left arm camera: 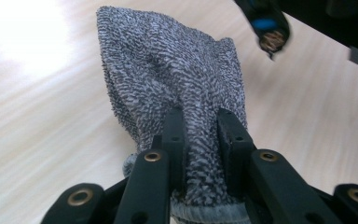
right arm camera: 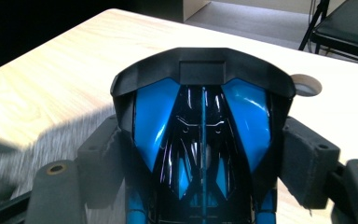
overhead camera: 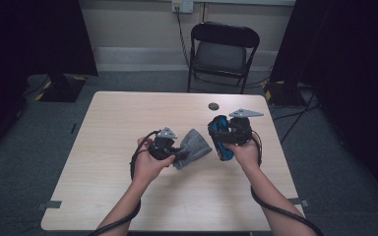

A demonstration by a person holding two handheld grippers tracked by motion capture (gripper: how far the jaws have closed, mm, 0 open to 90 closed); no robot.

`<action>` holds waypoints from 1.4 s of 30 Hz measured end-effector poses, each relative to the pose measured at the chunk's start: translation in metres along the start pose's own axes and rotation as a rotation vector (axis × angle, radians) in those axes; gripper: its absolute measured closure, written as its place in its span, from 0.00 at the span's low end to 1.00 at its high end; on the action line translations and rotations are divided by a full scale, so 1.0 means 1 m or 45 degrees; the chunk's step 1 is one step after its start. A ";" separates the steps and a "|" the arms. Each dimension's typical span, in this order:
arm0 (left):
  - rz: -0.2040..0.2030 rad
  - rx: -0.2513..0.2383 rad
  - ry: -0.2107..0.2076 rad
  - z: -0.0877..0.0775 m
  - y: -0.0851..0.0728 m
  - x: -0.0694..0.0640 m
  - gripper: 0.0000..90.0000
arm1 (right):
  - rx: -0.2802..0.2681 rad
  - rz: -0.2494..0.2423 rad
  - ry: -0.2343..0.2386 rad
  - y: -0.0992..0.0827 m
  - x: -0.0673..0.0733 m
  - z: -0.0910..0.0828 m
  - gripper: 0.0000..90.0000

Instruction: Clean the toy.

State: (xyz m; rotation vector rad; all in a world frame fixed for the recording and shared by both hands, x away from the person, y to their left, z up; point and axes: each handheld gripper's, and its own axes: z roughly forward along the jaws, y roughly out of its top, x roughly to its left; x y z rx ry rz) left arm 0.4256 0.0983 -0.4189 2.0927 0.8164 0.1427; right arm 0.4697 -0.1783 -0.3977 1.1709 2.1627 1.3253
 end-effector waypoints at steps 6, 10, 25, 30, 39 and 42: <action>-0.007 -0.038 0.039 -0.008 0.006 0.009 0.84 | 0.013 -0.035 0.031 -0.006 0.007 0.000 0.28; -0.014 -0.053 0.062 -0.009 0.013 0.015 0.84 | 0.028 -0.050 0.065 -0.011 0.015 0.001 0.28; -0.036 -0.106 0.074 -0.002 0.027 0.013 0.84 | 0.046 -0.102 0.113 -0.025 0.032 0.006 0.28; -0.032 -0.101 0.053 0.003 0.029 0.009 0.84 | 0.039 -0.096 0.108 -0.026 0.033 0.007 0.28; -0.019 -0.100 0.026 0.008 0.030 0.003 0.84 | 0.043 -0.121 0.094 -0.023 0.038 0.010 0.28; -0.011 -0.097 0.020 0.007 0.029 0.003 0.84 | 0.044 -0.123 0.092 -0.022 0.039 0.010 0.28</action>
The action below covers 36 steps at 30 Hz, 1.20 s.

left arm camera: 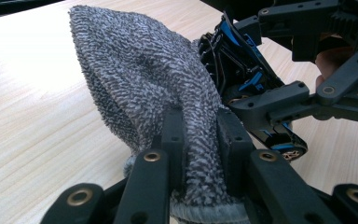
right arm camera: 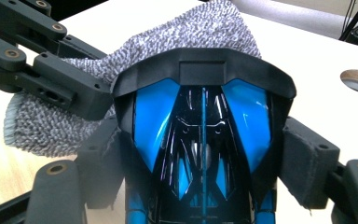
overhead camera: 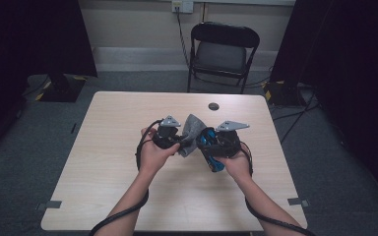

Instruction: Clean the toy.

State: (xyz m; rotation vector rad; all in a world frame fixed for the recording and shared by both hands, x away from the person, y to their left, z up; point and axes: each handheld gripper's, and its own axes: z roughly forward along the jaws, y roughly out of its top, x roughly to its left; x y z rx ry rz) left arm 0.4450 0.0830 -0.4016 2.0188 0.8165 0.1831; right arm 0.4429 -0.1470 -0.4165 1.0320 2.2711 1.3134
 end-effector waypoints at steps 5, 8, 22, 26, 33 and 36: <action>0.001 0.013 -0.007 0.002 -0.003 -0.002 0.84 | -0.002 -0.006 -0.011 0.003 -0.001 0.001 0.28; 0.001 0.019 -0.012 0.005 -0.005 -0.003 0.84 | 0.001 -0.003 -0.011 0.004 -0.001 0.001 0.28; 0.026 0.056 -0.019 0.011 -0.010 -0.010 0.84 | -0.006 0.010 -0.013 0.008 -0.001 0.003 0.28; 0.042 0.081 -0.032 0.014 -0.011 -0.013 0.84 | -0.009 0.017 -0.015 0.009 -0.001 0.003 0.28; 0.058 0.101 -0.070 0.022 -0.012 -0.023 0.84 | -0.030 0.034 -0.029 0.017 -0.003 0.001 0.28; 0.059 0.104 -0.077 0.024 -0.013 -0.024 0.84 | -0.034 0.037 -0.034 0.019 -0.004 0.001 0.28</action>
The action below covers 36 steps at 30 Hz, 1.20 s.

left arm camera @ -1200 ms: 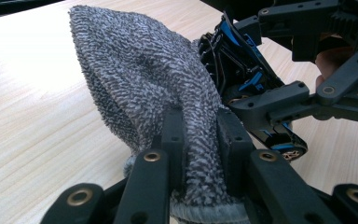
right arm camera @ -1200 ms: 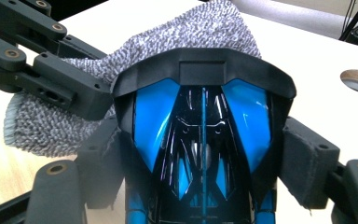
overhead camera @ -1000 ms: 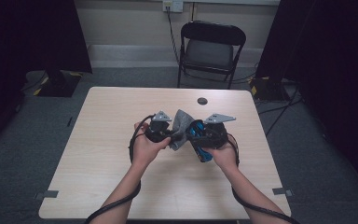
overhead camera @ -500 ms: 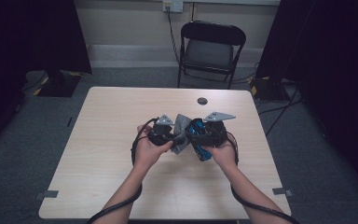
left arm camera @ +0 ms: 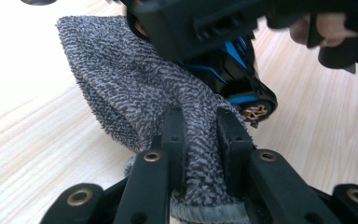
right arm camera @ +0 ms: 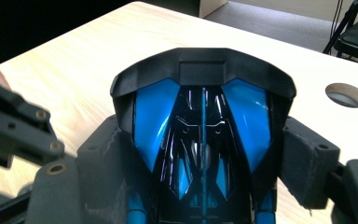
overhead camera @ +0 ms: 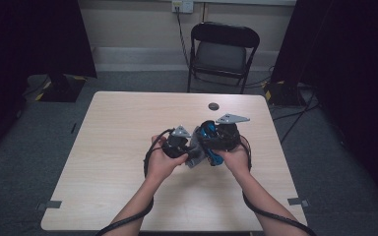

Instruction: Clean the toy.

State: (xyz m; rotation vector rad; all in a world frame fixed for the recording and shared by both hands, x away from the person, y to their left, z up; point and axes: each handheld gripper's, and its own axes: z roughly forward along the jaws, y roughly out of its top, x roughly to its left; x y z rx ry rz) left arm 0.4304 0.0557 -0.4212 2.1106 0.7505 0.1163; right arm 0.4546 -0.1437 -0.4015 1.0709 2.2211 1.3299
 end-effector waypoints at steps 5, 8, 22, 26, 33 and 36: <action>0.009 0.015 -0.008 0.005 -0.003 -0.005 0.84 | 0.007 0.016 -0.004 0.003 -0.002 0.001 0.28; 0.015 0.023 -0.020 0.008 -0.005 -0.006 0.84 | 0.004 0.027 -0.005 0.004 -0.002 0.002 0.28; 0.045 0.055 -0.050 0.018 -0.009 -0.014 0.84 | 0.002 0.046 -0.011 0.012 -0.005 0.004 0.28; 0.050 0.064 -0.064 0.020 -0.010 -0.015 0.84 | -0.002 0.054 -0.016 0.014 -0.006 0.005 0.28; 0.059 0.079 -0.092 0.027 -0.011 -0.017 0.84 | -0.004 0.069 -0.022 0.016 -0.012 0.009 0.28; 0.054 0.083 -0.111 0.030 -0.013 -0.019 0.84 | -0.005 0.083 -0.027 0.016 -0.016 0.010 0.28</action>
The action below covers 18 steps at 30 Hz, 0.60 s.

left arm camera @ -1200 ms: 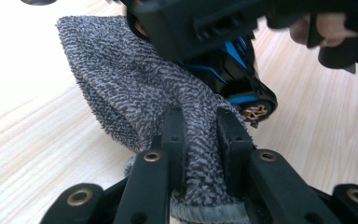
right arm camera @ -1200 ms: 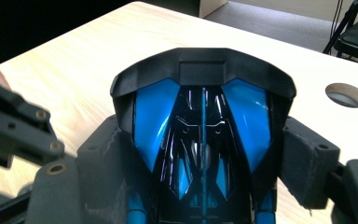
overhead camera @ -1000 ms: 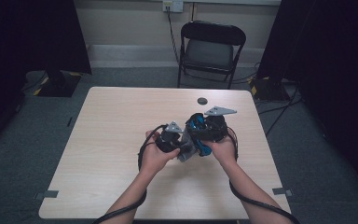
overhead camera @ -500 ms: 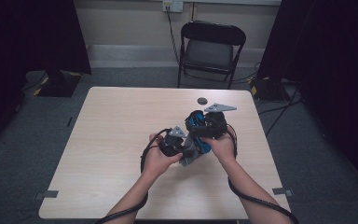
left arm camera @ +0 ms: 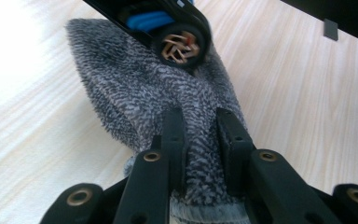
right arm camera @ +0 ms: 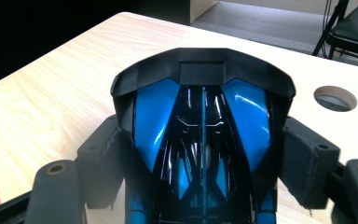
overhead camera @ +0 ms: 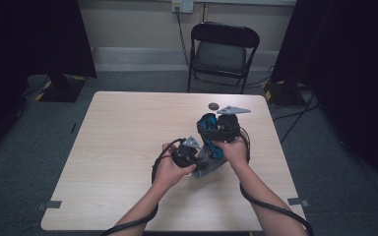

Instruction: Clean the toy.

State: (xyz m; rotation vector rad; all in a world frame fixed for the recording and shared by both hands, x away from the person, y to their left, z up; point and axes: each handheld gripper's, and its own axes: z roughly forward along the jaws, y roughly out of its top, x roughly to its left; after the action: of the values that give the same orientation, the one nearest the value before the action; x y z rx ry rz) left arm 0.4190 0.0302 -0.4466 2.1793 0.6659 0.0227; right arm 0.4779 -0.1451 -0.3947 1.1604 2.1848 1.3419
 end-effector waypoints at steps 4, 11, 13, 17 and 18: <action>0.017 0.016 -0.022 0.002 0.000 -0.002 0.84 | 0.003 0.009 -0.011 0.000 -0.003 0.002 0.28; 0.039 0.026 -0.075 0.004 -0.002 -0.010 0.84 | -0.002 0.028 -0.033 0.003 -0.011 -0.003 0.28; 0.049 0.024 -0.082 0.003 -0.003 -0.012 0.84 | -0.004 0.034 -0.041 0.003 -0.014 -0.005 0.28; 0.065 0.016 -0.082 -0.004 -0.003 -0.014 0.84 | -0.006 0.039 -0.059 0.004 -0.024 -0.012 0.28; 0.068 0.014 -0.074 -0.007 -0.004 -0.013 0.84 | -0.002 0.043 -0.063 0.004 -0.026 -0.013 0.28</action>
State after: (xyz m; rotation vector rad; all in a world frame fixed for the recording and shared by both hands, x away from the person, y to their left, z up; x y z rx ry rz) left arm 0.4044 0.0313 -0.4422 2.1992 0.5764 -0.0159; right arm 0.4871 -0.1718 -0.3880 1.2215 2.1383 1.3142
